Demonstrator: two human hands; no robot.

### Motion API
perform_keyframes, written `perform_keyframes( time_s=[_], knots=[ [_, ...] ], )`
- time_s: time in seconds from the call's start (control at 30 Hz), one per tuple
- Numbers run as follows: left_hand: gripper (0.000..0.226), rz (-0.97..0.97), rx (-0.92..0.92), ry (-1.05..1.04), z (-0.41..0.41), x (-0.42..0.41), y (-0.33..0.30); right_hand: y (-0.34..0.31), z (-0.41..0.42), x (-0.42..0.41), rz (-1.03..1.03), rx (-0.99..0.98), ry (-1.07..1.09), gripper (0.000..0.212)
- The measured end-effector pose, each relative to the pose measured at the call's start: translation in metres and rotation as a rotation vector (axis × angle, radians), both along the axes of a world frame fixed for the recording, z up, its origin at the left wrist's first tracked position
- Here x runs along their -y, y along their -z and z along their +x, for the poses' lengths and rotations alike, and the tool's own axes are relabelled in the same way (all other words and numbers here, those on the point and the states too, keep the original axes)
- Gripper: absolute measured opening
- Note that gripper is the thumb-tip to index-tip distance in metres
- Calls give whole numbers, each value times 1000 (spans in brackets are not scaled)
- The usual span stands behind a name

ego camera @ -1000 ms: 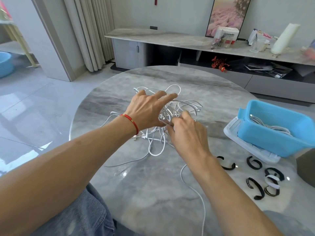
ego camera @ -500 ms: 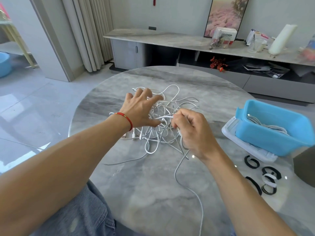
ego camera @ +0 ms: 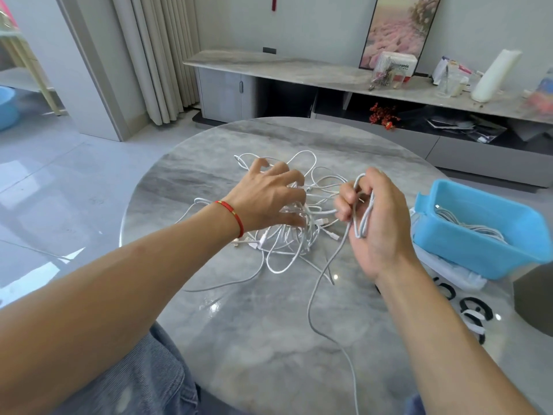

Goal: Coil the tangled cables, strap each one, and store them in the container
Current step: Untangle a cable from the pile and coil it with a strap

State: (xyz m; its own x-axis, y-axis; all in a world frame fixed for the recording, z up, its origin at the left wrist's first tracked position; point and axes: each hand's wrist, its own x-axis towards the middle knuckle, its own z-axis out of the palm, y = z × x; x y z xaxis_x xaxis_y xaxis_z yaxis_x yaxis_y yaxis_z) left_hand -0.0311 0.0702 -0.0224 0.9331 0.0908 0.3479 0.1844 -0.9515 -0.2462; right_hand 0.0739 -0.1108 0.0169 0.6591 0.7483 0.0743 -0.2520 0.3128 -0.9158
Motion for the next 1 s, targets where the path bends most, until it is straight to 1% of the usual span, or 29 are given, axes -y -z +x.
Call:
perform_keyframes(
  time_s=[0.07, 0.1, 0.2, 0.23, 0.27, 0.33, 0.4, 0.5, 0.57, 0.6, 0.67, 0.73, 0.8, 0.87, 0.9, 0.93, 1.0],
  knots=[
    [53, -93, -75, -42, 0, -6, 0, 0, -1, 3, -81, 167, 22, 33],
    [53, -157, -99, -69, 0, -9, 0, 1, 0, 6, -142, 284, 59, 32],
    [48, -387, -98, -124, -6, -25, -1, 6, 8, 13, -382, 728, 199, 20],
    [44, -478, -86, -115, -8, -28, 0, 8, 9, 13, -492, 850, 201, 18],
    [40, -562, -76, -103, -10, -30, 2, 11, 9, 13, -618, 949, 161, 21],
    [32, -696, -66, -120, -14, -32, 8, 18, 3, 12, -871, 1145, 37, 27],
    [27, -772, -48, -176, -17, -34, 15, 24, -5, 9, -1006, 1281, -14, 26],
    [29, -823, 3, -294, -22, -39, 20, 27, -8, 7, -1055, 1419, 19, 32],
    [32, -853, 39, -369, -25, -42, 21, 25, -5, 8, -1052, 1473, 13, 31],
    [32, -844, 48, -404, -25, -43, 22, 24, -3, 9, -1013, 1447, -15, 31],
    [34, -803, 64, -451, -24, -42, 26, 21, 1, 11, -857, 1309, -61, 35],
    [36, -801, 86, -472, -21, -41, 28, 18, 7, 13, -661, 1156, -12, 41],
    [37, -793, 93, -504, -18, -39, 29, 13, 13, 15, -441, 903, -21, 44],
    [39, -767, 75, -554, -15, -38, 31, 8, 17, 16, -224, 614, -116, 38],
    [39, -761, 63, -575, -14, -38, 32, 6, 18, 17, -130, 500, -164, 34],
    [39, -762, 48, -591, -13, -38, 34, 4, 17, 17, -61, 402, -198, 35],
    [40, -748, 16, -627, -13, -37, 36, 2, 15, 17, 6, 232, -221, 34]
  ],
)
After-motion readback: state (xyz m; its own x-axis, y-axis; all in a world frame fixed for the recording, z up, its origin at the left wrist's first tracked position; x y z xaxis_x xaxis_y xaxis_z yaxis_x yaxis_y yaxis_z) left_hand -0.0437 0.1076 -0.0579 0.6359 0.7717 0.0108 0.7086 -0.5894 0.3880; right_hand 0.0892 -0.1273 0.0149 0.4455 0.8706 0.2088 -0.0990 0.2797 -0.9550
